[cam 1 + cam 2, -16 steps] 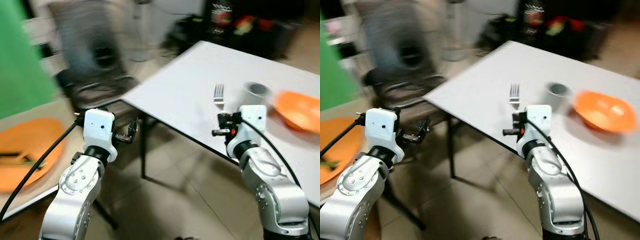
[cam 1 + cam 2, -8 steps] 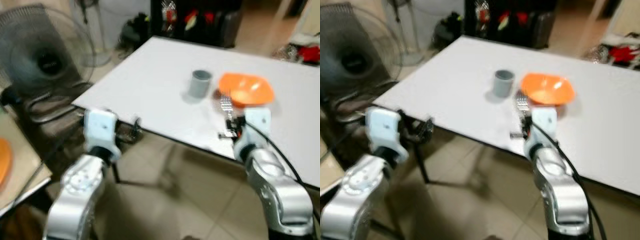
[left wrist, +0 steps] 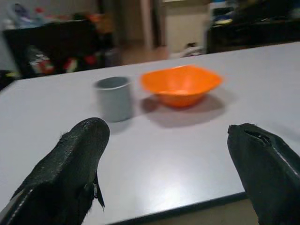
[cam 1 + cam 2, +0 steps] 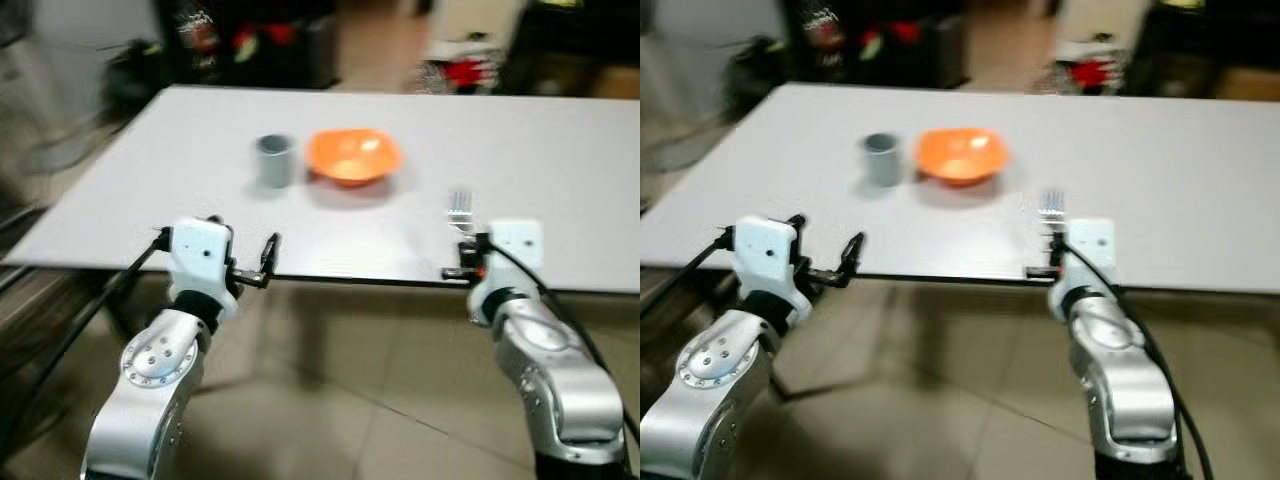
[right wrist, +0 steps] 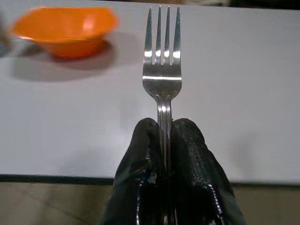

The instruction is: Setting the table

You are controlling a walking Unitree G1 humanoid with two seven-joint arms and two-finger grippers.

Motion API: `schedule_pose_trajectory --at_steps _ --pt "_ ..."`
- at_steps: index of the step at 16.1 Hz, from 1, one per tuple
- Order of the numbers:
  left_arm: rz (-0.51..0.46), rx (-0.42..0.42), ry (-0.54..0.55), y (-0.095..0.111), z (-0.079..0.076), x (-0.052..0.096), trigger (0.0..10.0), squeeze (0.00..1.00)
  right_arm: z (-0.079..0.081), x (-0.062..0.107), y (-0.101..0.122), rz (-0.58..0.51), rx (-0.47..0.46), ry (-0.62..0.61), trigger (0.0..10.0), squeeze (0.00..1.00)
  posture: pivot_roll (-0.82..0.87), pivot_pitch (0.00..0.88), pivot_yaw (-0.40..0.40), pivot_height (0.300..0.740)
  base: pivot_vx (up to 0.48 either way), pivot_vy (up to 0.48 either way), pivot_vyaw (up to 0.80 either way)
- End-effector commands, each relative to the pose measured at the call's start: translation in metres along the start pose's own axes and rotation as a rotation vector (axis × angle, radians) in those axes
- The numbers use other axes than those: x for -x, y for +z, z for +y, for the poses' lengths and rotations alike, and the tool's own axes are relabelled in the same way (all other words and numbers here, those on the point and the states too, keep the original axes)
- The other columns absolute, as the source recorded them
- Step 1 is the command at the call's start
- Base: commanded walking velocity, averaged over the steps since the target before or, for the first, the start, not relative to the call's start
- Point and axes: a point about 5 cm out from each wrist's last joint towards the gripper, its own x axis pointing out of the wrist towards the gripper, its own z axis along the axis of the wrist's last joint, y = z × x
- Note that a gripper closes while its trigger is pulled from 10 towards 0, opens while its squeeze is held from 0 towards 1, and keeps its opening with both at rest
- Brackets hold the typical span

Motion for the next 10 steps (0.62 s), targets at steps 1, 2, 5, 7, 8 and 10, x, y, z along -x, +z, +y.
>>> schedule_pose_trajectory --at_steps 1,2,5,7,8,10 --pt "-0.004 -0.001 0.007 0.001 0.005 0.0 10.0 0.0 0.008 -0.002 0.005 -0.009 -0.009 0.034 10.0 0.0 -0.06 0.0 0.017 0.74 0.0 0.0 -0.51" --pt "-0.001 -0.002 0.007 0.0 0.005 0.001 10.0 0.0 0.012 -0.003 0.007 -0.031 0.0 0.074 10.0 0.0 -0.06 0.0 0.018 0.74 0.0 0.0 0.0" --pt "0.011 0.006 0.022 -0.002 0.008 0.005 10.0 0.0 0.022 -0.005 0.013 -0.071 0.038 0.162 10.0 0.0 -0.05 0.0 0.015 0.74 0.0 0.0 0.0" --pt "0.017 0.01 0.036 -0.003 0.011 0.006 10.0 0.0 0.027 -0.005 0.013 -0.068 0.039 0.196 10.0 0.0 -0.05 0.0 0.008 0.74 0.0 0.0 0.0" --pt "0.018 0.01 0.04 -0.004 0.013 0.007 10.0 0.0 0.028 -0.006 0.011 -0.059 0.038 0.203 10.0 0.0 -0.05 0.0 0.008 0.74 0.0 0.0 0.0" --pt "0.02 0.011 0.044 -0.004 0.014 0.008 10.0 0.0 0.032 -0.007 0.009 -0.05 0.045 0.221 10.0 0.0 -0.04 0.0 0.004 0.74 0.0 0.0 0.0"
